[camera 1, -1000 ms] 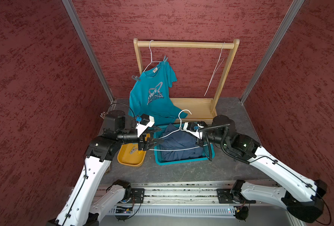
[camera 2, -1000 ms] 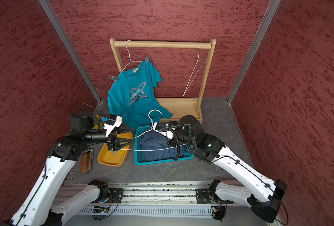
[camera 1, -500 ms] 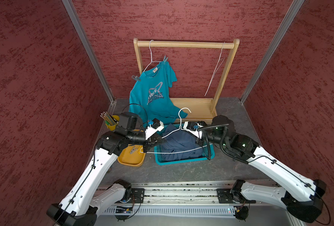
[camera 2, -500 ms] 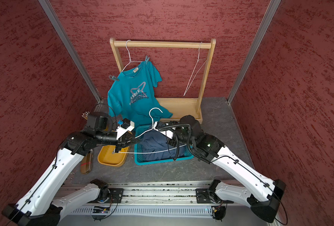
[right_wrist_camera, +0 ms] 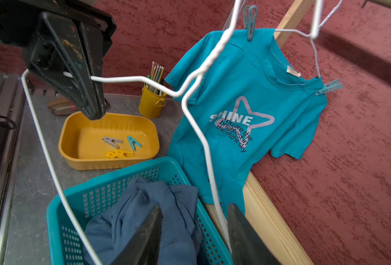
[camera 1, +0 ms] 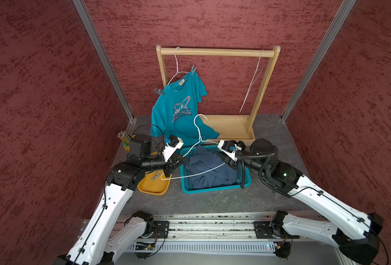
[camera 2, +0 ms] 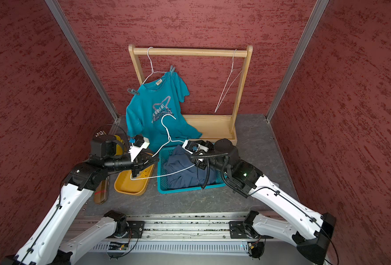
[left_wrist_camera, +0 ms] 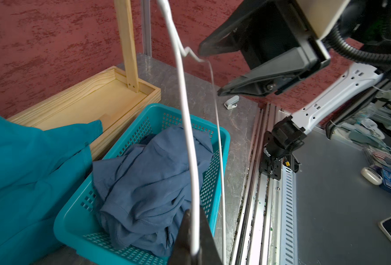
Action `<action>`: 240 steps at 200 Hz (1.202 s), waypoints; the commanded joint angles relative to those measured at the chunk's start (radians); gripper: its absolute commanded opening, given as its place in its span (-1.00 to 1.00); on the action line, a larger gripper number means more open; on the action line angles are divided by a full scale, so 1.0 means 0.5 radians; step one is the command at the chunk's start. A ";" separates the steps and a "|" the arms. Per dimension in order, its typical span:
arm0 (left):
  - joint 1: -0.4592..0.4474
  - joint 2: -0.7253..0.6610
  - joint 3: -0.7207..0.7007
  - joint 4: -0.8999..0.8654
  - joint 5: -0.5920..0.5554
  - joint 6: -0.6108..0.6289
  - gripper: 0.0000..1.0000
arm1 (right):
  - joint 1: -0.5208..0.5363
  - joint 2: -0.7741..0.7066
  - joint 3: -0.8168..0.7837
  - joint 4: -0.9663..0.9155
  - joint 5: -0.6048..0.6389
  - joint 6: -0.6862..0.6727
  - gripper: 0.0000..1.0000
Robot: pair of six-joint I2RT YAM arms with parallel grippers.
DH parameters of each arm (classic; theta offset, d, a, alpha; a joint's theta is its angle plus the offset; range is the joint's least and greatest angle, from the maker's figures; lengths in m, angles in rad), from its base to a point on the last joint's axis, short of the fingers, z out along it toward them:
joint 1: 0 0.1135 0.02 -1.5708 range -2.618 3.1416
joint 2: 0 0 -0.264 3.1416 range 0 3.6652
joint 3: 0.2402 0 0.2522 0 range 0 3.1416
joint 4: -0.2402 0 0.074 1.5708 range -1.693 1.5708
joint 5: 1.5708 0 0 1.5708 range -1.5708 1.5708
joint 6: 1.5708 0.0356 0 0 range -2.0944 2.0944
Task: Remove the clothespins securing t-shirts to the hanger
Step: Place the hanger on the clothes rail.
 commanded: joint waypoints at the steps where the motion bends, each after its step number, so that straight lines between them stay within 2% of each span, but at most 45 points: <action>1: 0.013 -0.004 0.007 0.103 -0.349 -0.112 -1.00 | -0.002 -0.103 -0.070 0.241 0.225 0.070 0.06; 43: 0.013 0.034 0.078 0.276 -0.886 -0.184 -1.00 | -0.002 -0.146 -0.189 0.356 0.760 0.258 0.09; 79: 0.004 0.224 0.270 0.499 -0.935 -0.308 -1.00 | -0.034 -0.189 -0.352 0.472 0.919 0.431 0.13; 136: -0.152 0.791 0.849 0.697 -0.972 -0.364 -1.00 | -0.190 -0.215 -0.548 0.524 0.930 0.696 0.15; 172: -0.252 1.187 1.234 0.772 -0.973 -0.352 -1.00 | -0.247 -0.247 -0.621 0.530 0.842 0.739 0.16; 199: -0.332 1.520 1.605 0.781 -0.999 -0.364 -1.00 | -0.253 -0.306 -0.697 0.636 0.662 0.779 0.16; 240: -0.357 1.964 2.159 0.724 -0.972 -0.451 -1.00 | -0.254 -0.331 -0.731 0.602 0.687 0.812 0.17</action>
